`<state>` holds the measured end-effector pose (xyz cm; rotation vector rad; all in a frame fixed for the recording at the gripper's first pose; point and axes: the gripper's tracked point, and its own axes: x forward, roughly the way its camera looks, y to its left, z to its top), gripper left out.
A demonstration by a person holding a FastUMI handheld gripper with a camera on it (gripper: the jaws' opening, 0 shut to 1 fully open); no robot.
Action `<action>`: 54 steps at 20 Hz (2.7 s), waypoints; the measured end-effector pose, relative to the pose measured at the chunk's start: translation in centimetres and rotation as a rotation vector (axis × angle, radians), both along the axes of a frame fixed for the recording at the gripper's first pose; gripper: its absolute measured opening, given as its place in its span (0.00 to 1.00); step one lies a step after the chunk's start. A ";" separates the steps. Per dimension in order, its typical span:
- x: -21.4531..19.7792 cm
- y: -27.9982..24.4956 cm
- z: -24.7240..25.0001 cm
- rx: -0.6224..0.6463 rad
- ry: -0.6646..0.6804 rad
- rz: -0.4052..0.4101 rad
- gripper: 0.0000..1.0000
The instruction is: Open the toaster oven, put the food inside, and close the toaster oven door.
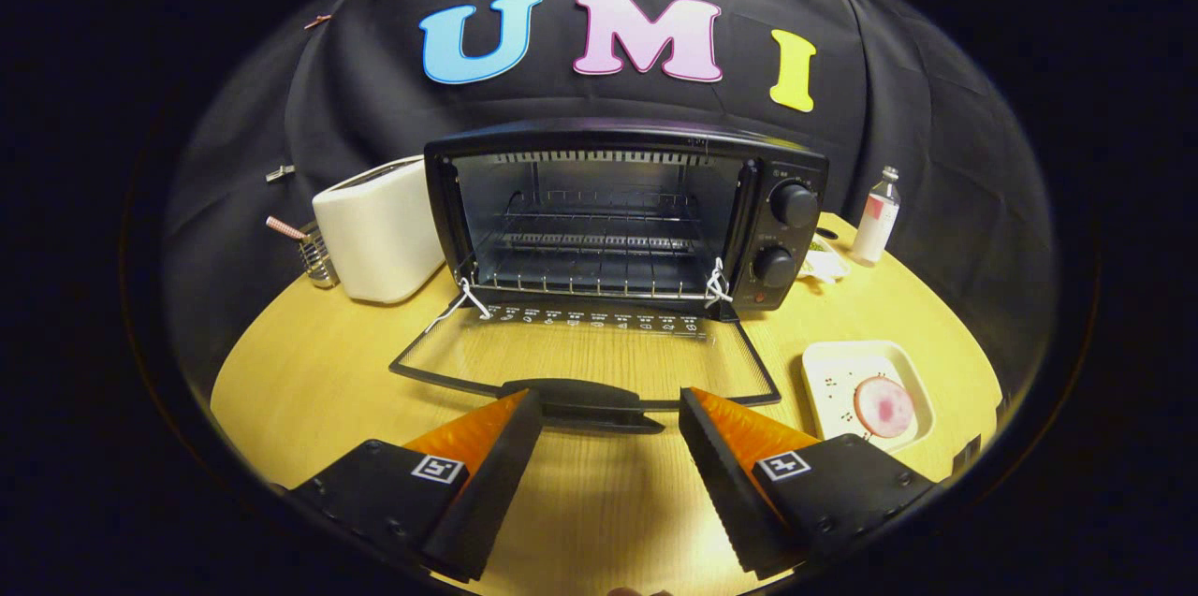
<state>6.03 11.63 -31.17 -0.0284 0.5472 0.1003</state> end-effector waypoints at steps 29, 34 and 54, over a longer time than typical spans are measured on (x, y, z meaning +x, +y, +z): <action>0.6 -30.9 -2.0 0.220 0.441 -0.052 0.99; -2.0 -29.2 -4.3 0.304 0.562 0.013 0.97; -2.6 -28.4 -7.3 0.406 0.701 -0.098 0.12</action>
